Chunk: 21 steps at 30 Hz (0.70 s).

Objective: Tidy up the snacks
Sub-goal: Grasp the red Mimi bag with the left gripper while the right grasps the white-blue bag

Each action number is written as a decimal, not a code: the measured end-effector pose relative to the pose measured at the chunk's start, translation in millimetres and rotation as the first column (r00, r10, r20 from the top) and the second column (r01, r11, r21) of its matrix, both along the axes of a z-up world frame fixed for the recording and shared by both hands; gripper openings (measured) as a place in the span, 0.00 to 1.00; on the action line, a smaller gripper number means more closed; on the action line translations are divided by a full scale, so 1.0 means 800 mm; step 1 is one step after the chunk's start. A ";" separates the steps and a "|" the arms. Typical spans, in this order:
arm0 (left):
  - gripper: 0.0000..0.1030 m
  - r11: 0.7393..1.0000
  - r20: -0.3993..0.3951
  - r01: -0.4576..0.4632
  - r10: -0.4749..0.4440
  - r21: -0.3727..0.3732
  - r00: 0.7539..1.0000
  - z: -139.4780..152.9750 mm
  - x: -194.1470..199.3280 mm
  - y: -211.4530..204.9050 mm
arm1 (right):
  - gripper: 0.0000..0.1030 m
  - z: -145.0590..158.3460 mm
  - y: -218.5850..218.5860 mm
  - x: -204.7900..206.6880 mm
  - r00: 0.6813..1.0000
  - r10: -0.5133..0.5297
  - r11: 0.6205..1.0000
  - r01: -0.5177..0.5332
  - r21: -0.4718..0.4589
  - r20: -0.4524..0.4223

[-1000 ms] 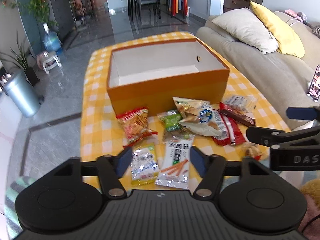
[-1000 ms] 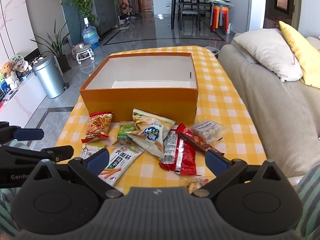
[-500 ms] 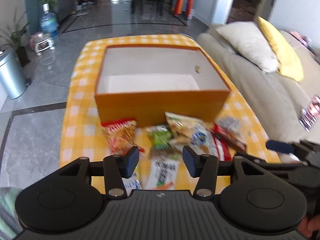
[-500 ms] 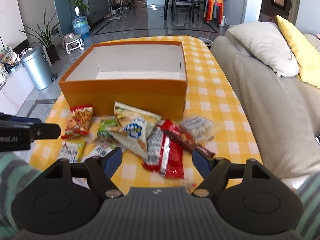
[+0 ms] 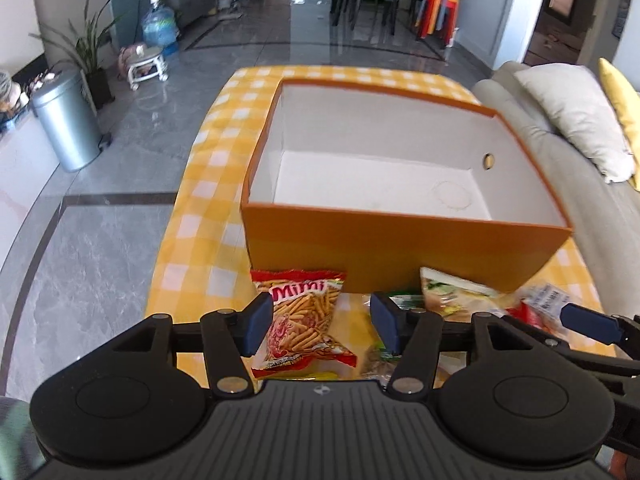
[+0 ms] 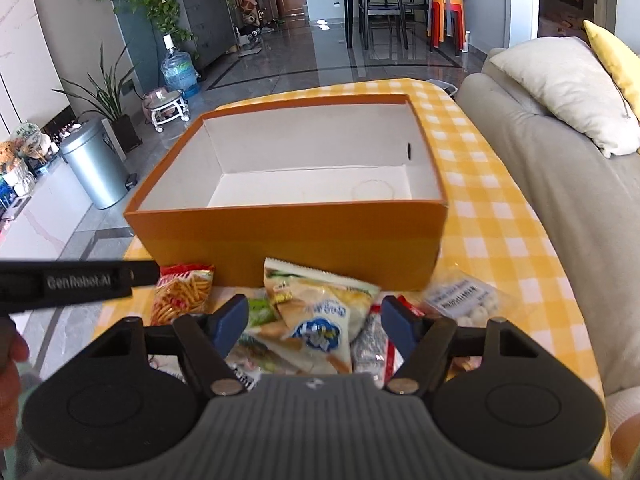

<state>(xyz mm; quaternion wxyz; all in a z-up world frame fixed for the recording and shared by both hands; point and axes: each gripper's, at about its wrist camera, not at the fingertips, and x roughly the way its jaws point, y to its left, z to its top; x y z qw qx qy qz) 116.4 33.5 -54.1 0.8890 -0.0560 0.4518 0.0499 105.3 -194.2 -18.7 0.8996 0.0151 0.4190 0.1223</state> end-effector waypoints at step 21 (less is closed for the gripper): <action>0.61 0.997 -0.137 -0.071 0.073 0.014 0.988 -0.056 0.030 0.001 | 0.59 -0.075 0.027 0.052 0.986 -0.058 0.998 0.055 -0.023 -0.155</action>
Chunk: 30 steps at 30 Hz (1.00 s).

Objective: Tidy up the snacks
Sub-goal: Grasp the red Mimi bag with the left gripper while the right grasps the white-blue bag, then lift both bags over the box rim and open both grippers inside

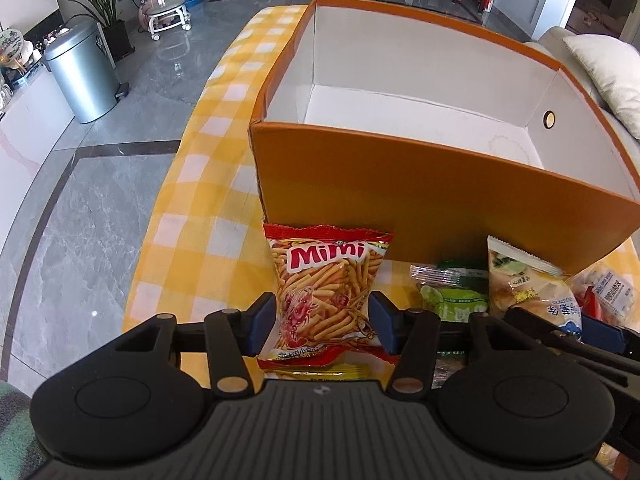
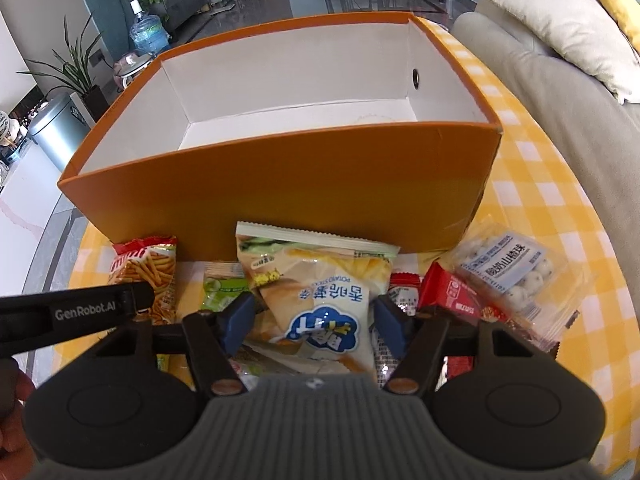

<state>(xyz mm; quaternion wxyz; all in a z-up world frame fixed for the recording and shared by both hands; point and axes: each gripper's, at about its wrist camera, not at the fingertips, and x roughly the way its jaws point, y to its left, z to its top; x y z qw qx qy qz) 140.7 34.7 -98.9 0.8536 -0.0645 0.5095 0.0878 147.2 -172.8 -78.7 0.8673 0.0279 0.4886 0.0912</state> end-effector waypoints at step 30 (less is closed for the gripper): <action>0.30 0.997 0.124 0.047 -0.040 -0.053 0.991 0.073 -0.060 -0.002 | 0.31 0.074 -0.015 -0.046 0.996 0.057 0.997 -0.060 0.051 0.064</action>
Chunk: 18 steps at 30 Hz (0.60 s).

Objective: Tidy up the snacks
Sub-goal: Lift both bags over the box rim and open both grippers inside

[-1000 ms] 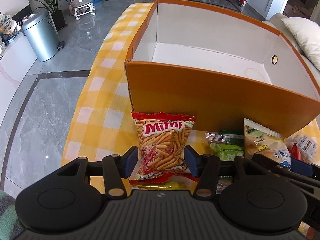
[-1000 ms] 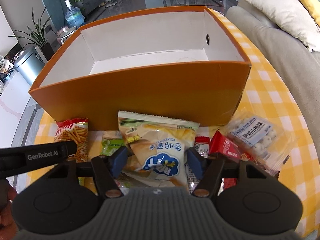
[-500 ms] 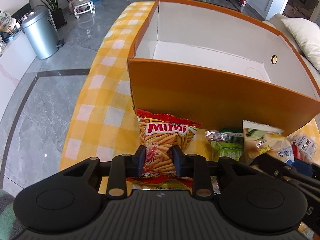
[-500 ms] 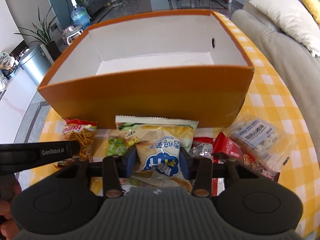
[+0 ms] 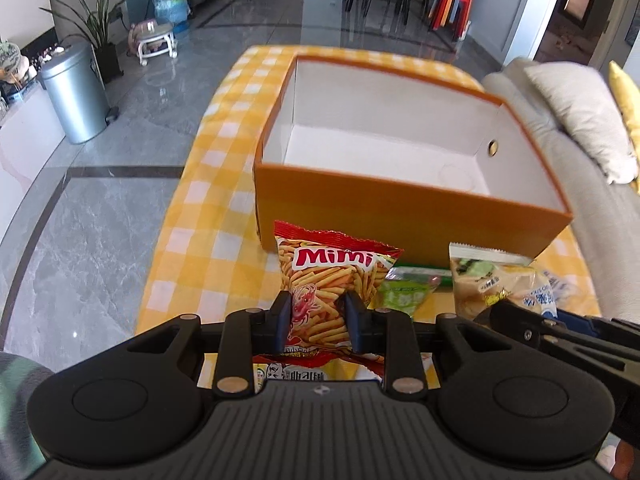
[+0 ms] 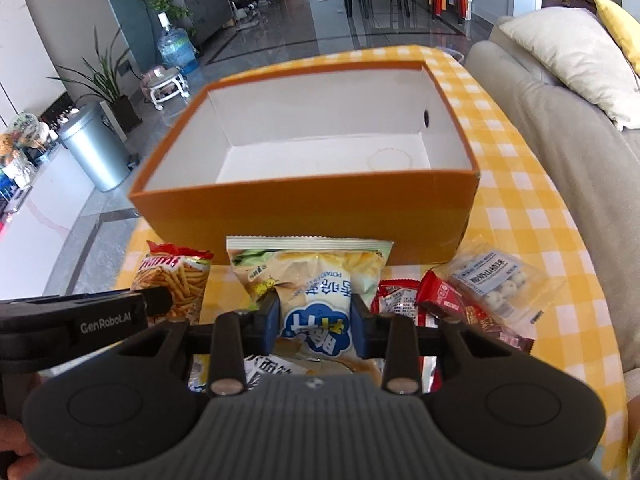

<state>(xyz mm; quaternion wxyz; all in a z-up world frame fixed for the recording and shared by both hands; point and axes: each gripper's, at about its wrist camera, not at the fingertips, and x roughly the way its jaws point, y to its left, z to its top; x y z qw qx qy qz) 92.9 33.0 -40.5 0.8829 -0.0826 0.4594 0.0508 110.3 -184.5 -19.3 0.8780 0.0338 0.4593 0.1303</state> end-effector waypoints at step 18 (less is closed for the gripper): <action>0.30 1.000 0.234 0.022 -0.024 0.014 0.972 0.112 0.041 -0.011 | 0.29 0.126 -0.031 0.003 0.967 -0.039 0.995 0.015 0.095 0.253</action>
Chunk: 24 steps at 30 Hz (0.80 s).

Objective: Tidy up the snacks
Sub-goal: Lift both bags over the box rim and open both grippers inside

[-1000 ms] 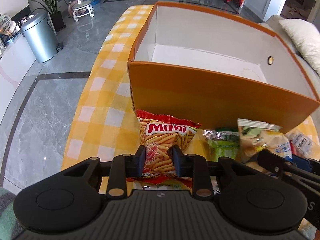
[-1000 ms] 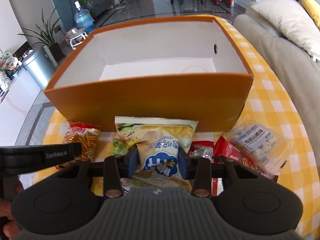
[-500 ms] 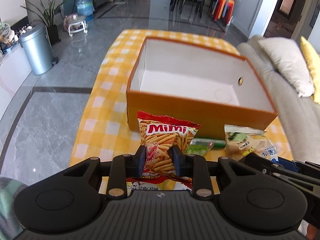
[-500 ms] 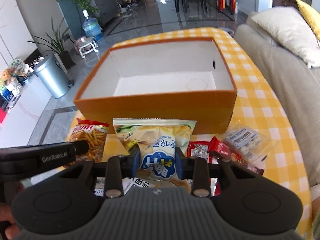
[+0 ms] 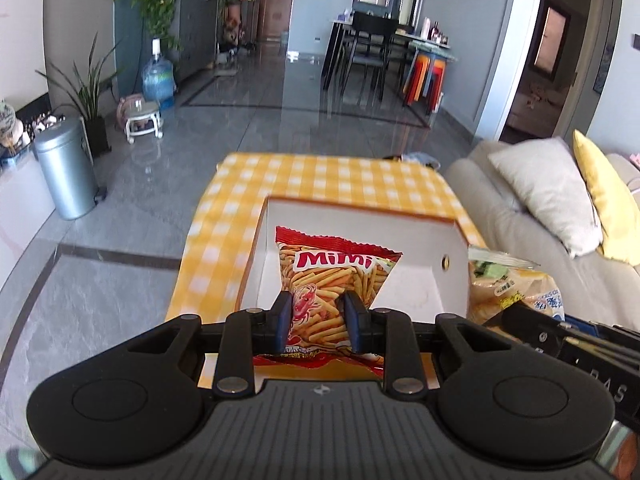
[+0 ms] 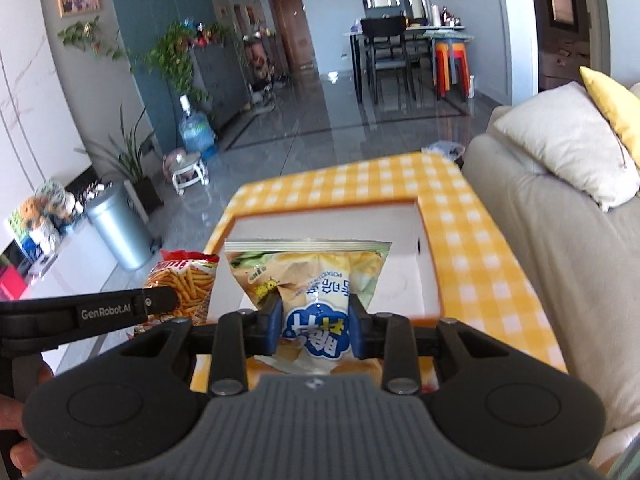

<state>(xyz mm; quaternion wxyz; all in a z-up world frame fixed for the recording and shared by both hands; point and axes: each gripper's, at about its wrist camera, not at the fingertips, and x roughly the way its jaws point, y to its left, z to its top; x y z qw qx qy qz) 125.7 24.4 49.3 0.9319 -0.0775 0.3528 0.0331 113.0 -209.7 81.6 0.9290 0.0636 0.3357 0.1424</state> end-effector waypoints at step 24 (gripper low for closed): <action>0.28 0.987 -0.241 0.106 -0.076 0.118 0.968 -0.110 0.197 0.001 | 0.29 -0.105 0.043 0.246 0.949 0.072 0.997 -0.066 0.031 -0.307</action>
